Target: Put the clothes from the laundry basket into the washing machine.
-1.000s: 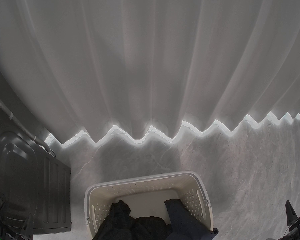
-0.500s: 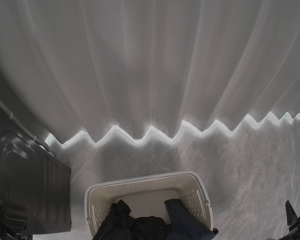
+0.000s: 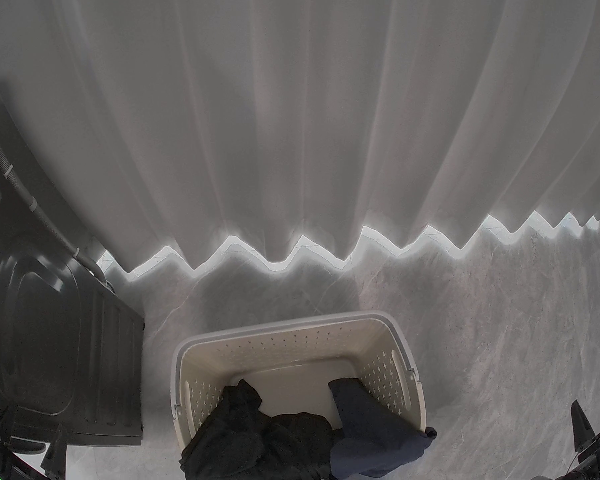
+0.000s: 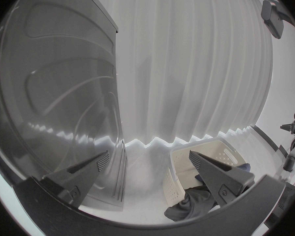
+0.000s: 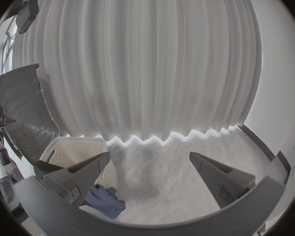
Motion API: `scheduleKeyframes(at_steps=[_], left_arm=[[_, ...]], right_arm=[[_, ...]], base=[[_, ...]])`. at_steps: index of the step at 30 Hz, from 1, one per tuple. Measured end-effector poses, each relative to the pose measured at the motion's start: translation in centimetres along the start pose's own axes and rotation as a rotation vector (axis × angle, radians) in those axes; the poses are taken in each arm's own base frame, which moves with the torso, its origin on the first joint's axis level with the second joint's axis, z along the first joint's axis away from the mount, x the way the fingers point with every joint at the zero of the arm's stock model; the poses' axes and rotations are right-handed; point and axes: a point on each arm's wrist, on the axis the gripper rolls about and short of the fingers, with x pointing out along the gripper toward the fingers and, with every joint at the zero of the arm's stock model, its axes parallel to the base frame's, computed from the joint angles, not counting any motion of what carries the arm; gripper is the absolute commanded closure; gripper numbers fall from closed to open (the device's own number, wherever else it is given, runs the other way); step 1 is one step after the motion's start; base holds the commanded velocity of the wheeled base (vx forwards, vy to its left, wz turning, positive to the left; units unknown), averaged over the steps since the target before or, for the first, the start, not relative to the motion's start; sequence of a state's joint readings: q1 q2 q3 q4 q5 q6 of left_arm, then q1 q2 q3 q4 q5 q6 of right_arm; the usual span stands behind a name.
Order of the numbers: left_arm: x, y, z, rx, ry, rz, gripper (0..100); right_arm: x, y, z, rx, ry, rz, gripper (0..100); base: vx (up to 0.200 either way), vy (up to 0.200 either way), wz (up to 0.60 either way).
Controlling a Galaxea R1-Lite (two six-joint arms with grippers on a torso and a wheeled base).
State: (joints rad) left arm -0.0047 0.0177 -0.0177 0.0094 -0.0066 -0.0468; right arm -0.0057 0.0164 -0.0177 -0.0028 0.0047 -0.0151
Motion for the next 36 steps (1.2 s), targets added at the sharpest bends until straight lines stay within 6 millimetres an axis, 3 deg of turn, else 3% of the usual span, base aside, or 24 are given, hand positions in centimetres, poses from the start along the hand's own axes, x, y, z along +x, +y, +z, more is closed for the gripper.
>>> scheduleKeyframes(at_steps=[36], left_arm=[[0.0, 0.0, 0.0, 0.0, 0.0, 0.0, 0]], right_arm=[[0.0, -0.02, -0.01, 0.001, 0.001, -0.007, 0]], base=[[-0.2, 0.0, 0.0]])
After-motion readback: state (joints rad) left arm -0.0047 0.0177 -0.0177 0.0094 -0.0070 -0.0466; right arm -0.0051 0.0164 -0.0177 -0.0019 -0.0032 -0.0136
